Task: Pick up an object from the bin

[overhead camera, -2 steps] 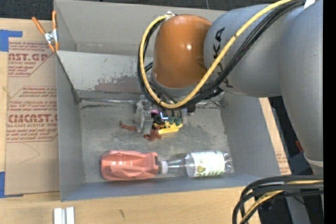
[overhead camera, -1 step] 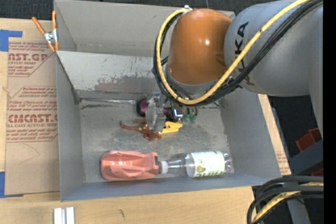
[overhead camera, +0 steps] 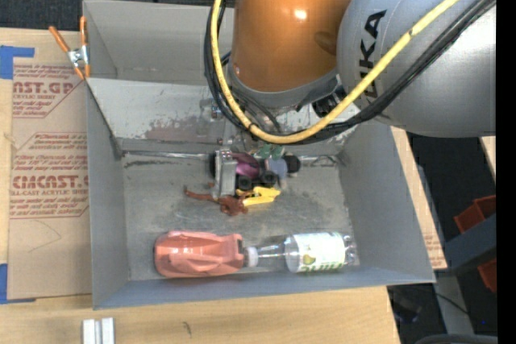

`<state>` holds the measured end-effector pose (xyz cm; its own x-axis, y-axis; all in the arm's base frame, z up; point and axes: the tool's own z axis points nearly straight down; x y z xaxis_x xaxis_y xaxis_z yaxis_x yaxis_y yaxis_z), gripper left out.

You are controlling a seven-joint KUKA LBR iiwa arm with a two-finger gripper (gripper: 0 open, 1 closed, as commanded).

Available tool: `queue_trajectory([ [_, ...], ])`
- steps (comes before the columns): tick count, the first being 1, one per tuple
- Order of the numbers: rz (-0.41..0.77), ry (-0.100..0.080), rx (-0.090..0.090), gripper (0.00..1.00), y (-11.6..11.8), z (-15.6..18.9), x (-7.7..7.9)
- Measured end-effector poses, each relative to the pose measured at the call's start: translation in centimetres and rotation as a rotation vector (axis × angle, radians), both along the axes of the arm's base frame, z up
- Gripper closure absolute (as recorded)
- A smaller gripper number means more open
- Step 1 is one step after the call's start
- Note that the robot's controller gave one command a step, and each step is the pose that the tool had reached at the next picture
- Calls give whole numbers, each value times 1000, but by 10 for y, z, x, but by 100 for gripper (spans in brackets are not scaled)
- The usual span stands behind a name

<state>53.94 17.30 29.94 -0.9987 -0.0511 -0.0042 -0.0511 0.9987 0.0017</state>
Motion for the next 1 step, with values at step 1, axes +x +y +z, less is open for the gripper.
queue_trajectory([
  [1,-1,3,-1,0,-1,-1,0],
])
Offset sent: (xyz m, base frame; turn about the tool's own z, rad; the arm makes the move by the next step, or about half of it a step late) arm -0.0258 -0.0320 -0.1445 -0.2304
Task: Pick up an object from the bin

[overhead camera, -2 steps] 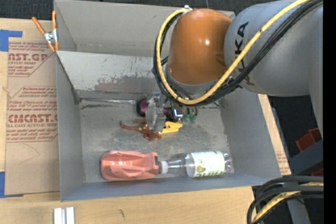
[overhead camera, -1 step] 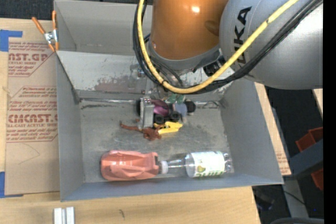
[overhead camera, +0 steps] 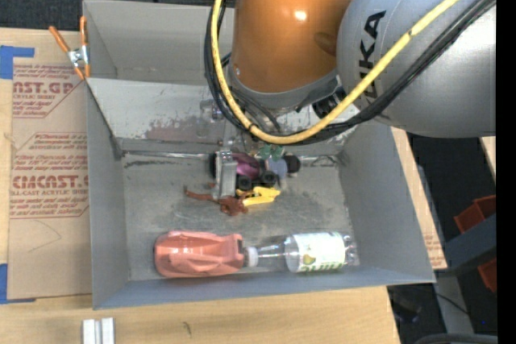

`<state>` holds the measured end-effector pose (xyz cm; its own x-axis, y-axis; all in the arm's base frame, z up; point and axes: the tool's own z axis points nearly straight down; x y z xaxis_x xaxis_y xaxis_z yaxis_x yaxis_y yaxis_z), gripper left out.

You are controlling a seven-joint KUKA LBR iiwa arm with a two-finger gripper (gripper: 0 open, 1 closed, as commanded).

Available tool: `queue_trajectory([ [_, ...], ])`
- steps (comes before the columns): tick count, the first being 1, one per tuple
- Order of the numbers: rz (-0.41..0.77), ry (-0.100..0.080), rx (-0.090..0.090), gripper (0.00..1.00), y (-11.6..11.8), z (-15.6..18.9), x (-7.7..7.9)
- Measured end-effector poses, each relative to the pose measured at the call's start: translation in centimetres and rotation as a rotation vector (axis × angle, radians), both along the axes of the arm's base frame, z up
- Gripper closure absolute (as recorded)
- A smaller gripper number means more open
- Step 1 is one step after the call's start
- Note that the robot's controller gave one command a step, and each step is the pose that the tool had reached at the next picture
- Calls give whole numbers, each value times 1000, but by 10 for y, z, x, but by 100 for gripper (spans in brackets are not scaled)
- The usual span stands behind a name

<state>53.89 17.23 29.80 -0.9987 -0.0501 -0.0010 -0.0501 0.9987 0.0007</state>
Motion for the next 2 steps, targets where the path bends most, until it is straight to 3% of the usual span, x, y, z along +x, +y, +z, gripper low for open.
queue_trajectory([
  [1,70,-7,1,0,-9,-42,-7],
  [2,108,-5,1,0,-26,-110,-18],
])
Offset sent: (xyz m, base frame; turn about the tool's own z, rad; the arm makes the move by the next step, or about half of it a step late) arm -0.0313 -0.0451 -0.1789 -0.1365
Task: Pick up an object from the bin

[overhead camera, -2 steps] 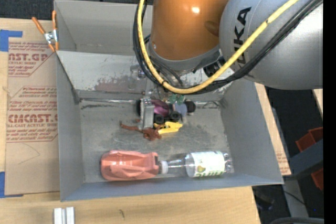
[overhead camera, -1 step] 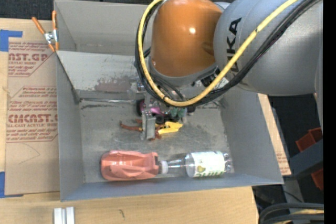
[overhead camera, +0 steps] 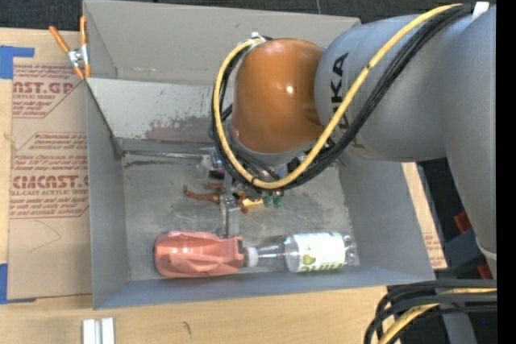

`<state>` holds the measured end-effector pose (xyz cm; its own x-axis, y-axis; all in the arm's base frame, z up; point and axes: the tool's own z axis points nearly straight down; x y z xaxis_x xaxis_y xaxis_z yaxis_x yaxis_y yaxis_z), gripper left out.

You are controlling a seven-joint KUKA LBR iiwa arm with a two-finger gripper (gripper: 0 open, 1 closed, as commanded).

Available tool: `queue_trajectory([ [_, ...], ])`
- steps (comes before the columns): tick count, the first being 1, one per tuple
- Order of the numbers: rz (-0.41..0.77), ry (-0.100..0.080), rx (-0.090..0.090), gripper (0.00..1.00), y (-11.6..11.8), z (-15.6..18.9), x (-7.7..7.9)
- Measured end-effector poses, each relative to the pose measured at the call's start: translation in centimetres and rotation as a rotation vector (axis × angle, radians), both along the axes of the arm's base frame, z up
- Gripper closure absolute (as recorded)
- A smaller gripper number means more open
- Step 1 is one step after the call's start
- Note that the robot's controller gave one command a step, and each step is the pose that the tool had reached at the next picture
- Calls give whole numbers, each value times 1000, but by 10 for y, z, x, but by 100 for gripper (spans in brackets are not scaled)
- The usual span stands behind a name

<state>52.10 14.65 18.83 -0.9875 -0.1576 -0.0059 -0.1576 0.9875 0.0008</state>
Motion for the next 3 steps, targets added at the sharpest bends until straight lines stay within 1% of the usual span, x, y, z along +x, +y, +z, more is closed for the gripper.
queue_trajectory([
  [1,55,1,-1,0,-8,-59,-13],
  [2,64,28,-8,0,-12,-104,-20],
  [3,417,-4,1,100,-13,-113,-27],
])
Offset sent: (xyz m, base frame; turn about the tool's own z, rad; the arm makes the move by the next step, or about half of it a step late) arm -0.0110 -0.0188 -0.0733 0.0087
